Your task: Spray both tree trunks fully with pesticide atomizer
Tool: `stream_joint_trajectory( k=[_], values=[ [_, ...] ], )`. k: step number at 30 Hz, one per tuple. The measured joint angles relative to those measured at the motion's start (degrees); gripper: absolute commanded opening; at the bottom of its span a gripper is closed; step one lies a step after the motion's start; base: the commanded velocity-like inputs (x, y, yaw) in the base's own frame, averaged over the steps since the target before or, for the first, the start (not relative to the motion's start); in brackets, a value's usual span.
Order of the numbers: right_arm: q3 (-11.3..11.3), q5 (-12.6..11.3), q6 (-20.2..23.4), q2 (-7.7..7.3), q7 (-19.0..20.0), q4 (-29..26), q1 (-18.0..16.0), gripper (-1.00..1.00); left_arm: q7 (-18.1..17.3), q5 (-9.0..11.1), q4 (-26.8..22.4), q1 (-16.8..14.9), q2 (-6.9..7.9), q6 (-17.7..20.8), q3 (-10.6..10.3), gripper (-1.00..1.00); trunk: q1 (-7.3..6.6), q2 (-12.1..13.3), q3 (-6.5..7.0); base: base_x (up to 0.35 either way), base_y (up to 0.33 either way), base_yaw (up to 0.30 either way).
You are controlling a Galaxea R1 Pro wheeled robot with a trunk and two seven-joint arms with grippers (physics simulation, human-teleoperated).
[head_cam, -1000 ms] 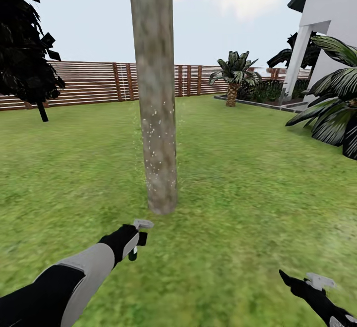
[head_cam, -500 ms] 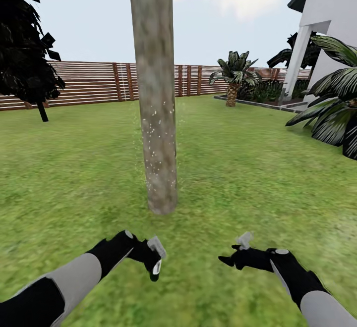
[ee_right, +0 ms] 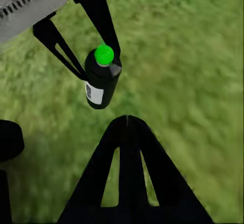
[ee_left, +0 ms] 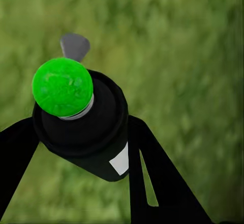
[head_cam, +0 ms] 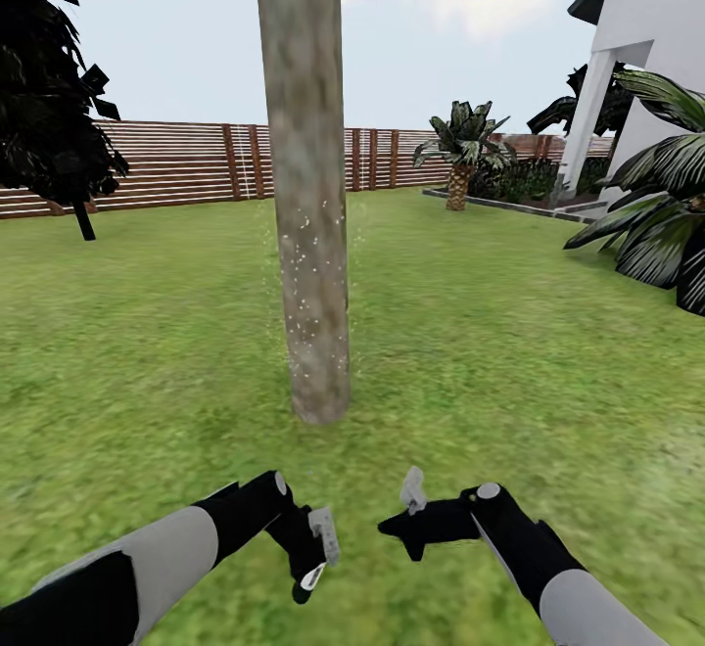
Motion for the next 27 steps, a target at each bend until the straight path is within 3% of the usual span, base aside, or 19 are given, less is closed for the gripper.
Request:
stream_joint_trajectory(
  k=[4,9,14,19,27],
  values=[
    [0.4,0.0,0.0,0.14,0.6,-0.6,0.0,-1.0,-2.3,0.0,-0.1,0.0,-1.04,0.0,-0.1,-1.0,0.0,0.0,0.0,0.0,0.0,0.0],
    [3.3,1.2,0.0,0.82,0.7,-0.7,0.0,-1.0,-2.8,0.0,-0.1,0.0,-3.13,-0.2,-1.6,-1.0,0.0,0.0,0.0,0.0,0.0,0.0],
    [3.5,3.2,0.0,0.86,0.7,-0.6,0.0,-1.0,-2.9,0.0,-0.1,0.0,-3.72,-1.4,-1.9,-1.0,0.0,0.0,0.0,0.0,0.0,0.0],
    [3.5,3.4,0.0,0.87,0.7,-0.6,0.0,-1.0,-6.1,0.0,-0.1,0.0,-3.91,-4.8,-2.0,-1.0,0.0,0.0,0.0,0.0,0.0,0.0],
    [3.6,3.4,0.0,0.87,0.7,-0.6,0.0,-1.0,-6.4,0.0,-0.1,0.0,-4.83,-5.1,-2.0,-1.0,0.0,0.0,0.0,0.0,0.0,0.0]
  ],
)
